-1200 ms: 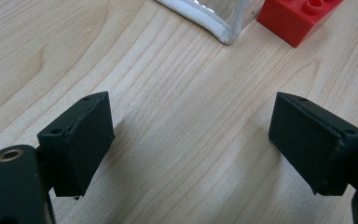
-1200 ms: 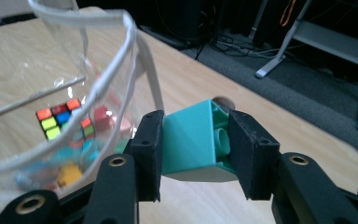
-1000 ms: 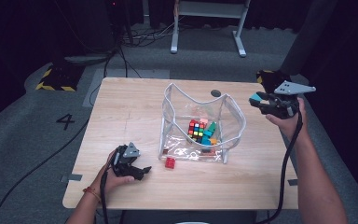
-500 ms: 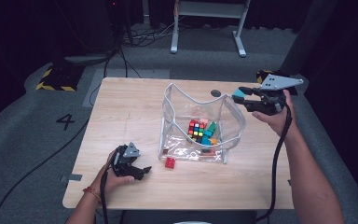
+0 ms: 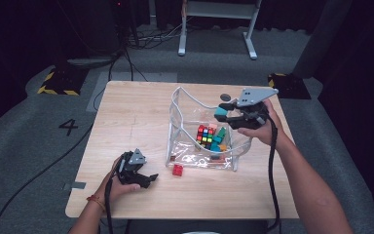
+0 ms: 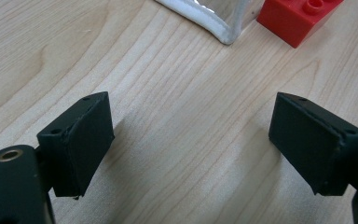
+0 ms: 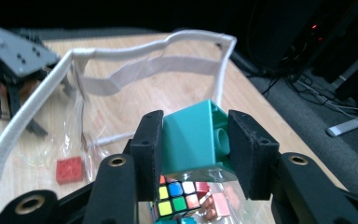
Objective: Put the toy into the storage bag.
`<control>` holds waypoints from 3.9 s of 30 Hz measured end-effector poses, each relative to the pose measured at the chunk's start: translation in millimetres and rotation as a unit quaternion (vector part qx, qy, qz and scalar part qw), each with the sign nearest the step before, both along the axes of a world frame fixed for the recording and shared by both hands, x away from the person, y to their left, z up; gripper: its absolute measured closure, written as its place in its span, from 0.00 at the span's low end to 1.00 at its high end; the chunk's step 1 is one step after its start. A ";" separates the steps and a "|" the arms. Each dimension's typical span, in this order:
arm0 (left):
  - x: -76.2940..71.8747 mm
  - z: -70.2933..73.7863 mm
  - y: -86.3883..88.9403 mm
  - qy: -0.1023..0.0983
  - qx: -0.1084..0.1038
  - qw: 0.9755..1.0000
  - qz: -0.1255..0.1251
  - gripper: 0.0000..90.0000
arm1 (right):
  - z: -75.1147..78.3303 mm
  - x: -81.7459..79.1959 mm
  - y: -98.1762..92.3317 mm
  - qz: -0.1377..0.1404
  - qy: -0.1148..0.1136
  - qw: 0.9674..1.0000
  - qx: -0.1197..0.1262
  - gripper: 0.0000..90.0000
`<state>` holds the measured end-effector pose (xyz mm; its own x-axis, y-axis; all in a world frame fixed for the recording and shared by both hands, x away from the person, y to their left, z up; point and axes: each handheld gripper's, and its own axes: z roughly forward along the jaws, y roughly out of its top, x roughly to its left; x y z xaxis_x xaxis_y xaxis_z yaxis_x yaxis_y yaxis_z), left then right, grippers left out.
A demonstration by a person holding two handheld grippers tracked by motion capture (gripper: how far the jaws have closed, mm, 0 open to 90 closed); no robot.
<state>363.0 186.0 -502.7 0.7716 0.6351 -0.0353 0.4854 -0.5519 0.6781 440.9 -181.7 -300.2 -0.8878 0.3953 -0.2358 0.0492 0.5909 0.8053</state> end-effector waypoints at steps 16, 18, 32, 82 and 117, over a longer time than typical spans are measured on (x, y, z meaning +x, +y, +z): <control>0.0 0.0 0.1 -0.001 0.000 1.000 0.000 0.15 | -27.5 18.2 44.6 0.043 0.034 0.992 -0.115 0.64; -0.1 0.0 0.0 0.000 0.000 1.000 0.000 0.16 | -31.2 21.3 47.6 0.051 0.047 0.989 -0.128 0.64; -0.1 0.0 -0.1 0.001 -0.001 1.000 0.000 0.15 | -42.6 33.9 50.2 0.032 0.072 0.972 -0.221 0.64; 0.0 0.0 0.0 0.000 0.000 1.000 0.000 0.15 | -11.5 11.3 -42.4 -0.032 0.079 0.988 -0.130 0.46; 0.0 0.0 0.0 -0.001 0.000 1.000 0.000 0.16 | -64.7 -75.0 -127.2 -0.107 0.045 0.992 0.050 0.35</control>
